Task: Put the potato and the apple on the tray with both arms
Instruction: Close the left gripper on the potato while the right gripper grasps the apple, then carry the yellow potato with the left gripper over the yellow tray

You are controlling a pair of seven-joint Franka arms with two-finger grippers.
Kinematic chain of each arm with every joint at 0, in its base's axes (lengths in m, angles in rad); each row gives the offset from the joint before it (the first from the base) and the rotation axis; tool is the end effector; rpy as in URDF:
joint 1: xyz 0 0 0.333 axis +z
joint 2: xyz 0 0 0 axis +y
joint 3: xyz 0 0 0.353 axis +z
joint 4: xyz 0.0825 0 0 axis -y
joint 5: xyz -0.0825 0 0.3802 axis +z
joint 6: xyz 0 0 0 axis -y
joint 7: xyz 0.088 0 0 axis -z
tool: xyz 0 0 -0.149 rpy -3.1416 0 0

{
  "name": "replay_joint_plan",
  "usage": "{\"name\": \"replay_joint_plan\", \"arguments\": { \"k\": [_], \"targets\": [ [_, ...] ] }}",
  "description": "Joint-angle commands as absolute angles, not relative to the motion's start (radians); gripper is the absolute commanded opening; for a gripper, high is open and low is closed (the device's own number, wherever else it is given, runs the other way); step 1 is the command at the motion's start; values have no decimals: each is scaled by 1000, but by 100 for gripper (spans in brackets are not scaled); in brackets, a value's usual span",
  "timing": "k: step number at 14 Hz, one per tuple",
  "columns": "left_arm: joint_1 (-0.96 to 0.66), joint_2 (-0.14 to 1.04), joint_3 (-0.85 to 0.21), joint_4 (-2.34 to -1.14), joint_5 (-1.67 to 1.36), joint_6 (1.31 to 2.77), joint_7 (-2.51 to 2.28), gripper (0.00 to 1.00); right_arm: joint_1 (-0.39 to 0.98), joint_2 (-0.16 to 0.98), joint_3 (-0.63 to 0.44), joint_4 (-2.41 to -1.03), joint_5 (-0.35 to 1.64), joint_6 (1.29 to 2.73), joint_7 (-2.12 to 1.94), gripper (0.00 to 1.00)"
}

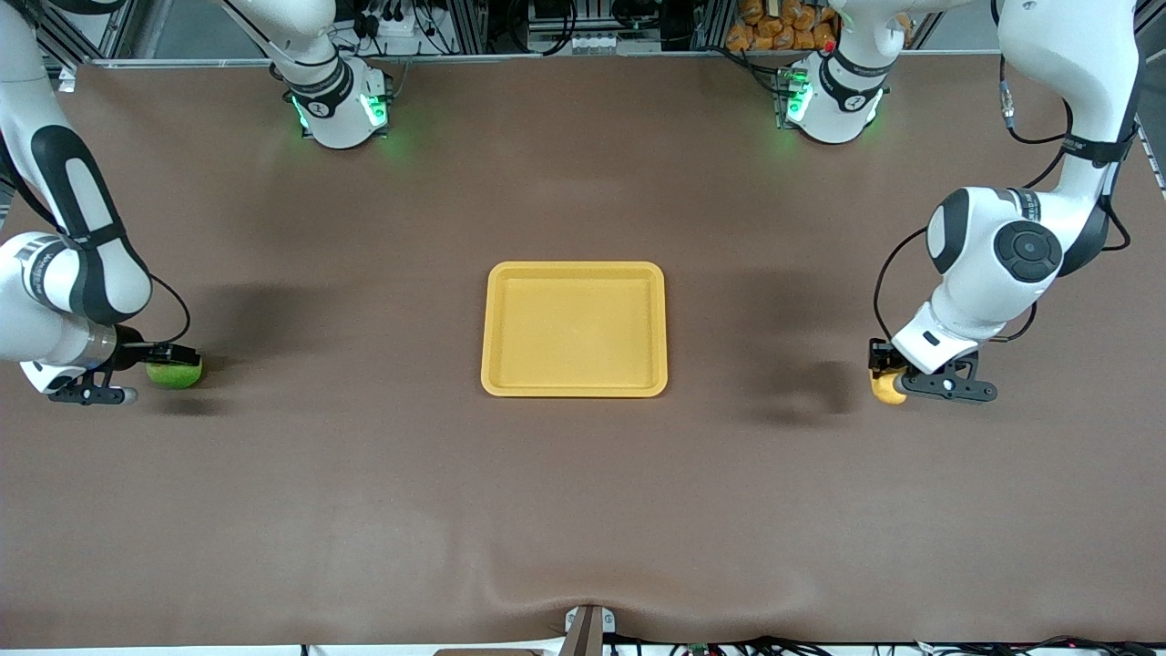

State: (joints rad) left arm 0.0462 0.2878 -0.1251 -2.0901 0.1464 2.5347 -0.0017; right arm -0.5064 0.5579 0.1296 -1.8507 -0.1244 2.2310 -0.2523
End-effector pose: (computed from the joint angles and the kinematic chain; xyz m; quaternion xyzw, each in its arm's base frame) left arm 0.6106 -0.0445 0.2984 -0.9922 0.0910 -0.0812 0.0257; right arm 0.5850 -0.2436 0.2017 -0.9959 0.0265 0.0844 0.0162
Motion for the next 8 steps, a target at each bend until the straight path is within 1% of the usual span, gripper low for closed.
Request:
{"name": "replay_joint_plan", "arguments": {
  "k": [1,5,7,8],
  "targets": [
    [51,270,-150,-2071,169,2496,2,0,-519,520,153,-1799,-129,2134,-268,0],
    [46,278,-207,-2053,167,2473,-5,0,-503,470,169,-1792,-129,2097,-319,0],
    [26,287,-228,-2033,167,2464,-12,0,-499,456,179,-1754,-127,2037,-318,0],
    [15,290,-230,-2026,167,2464,-15,0,-499,456,183,-1714,-127,1984,-318,0]
  ]
}}
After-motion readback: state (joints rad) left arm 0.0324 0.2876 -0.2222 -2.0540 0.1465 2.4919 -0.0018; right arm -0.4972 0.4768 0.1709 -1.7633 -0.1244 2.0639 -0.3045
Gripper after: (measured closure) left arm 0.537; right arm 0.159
